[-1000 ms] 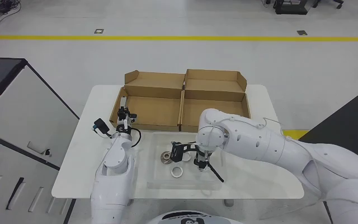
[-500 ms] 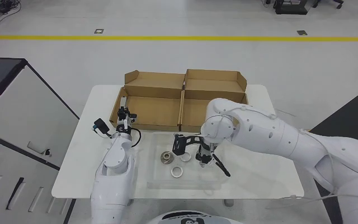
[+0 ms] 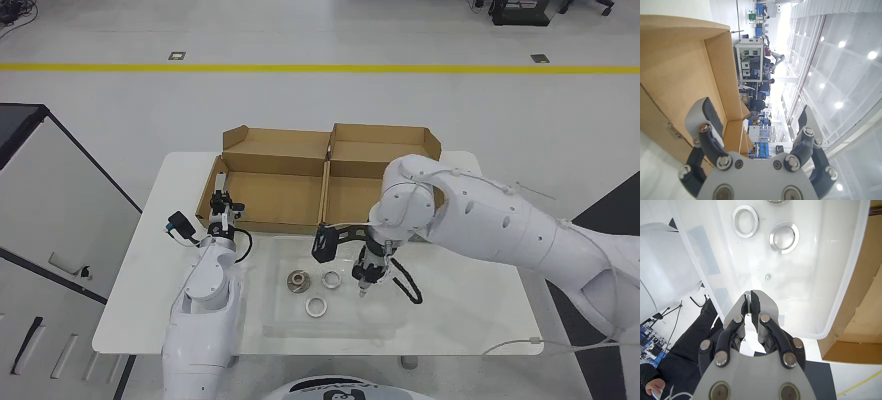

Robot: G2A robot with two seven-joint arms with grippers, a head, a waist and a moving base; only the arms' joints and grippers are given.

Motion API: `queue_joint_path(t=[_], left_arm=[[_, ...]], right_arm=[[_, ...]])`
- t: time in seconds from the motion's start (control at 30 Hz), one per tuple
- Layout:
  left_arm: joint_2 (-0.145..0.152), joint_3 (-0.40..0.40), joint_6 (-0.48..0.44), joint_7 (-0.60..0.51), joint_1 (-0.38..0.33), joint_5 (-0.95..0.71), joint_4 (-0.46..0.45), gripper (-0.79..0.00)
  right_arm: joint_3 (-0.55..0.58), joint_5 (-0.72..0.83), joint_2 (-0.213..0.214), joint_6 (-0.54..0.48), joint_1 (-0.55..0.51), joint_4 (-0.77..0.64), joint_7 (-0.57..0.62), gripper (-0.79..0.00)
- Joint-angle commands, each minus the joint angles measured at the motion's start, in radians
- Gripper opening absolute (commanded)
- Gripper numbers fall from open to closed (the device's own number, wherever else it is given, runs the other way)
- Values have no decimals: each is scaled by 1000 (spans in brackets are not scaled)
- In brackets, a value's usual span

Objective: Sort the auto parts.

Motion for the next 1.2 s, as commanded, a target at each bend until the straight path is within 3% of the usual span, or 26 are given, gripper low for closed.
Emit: queue_joint_path(t=[0.0,0.57,1.17], left_arm=[[0,0,0,0,0,0,0,0],[0,0,0,0,0,0,0,0],[0,0,0,0,0,0,0,0]], right_arm=[[24,23,11,-7,-7,0,-11,-785],[214,164,104,-44,-143,48,-192,-785],[223,168,106,-51,-162,51,-218,-785]])
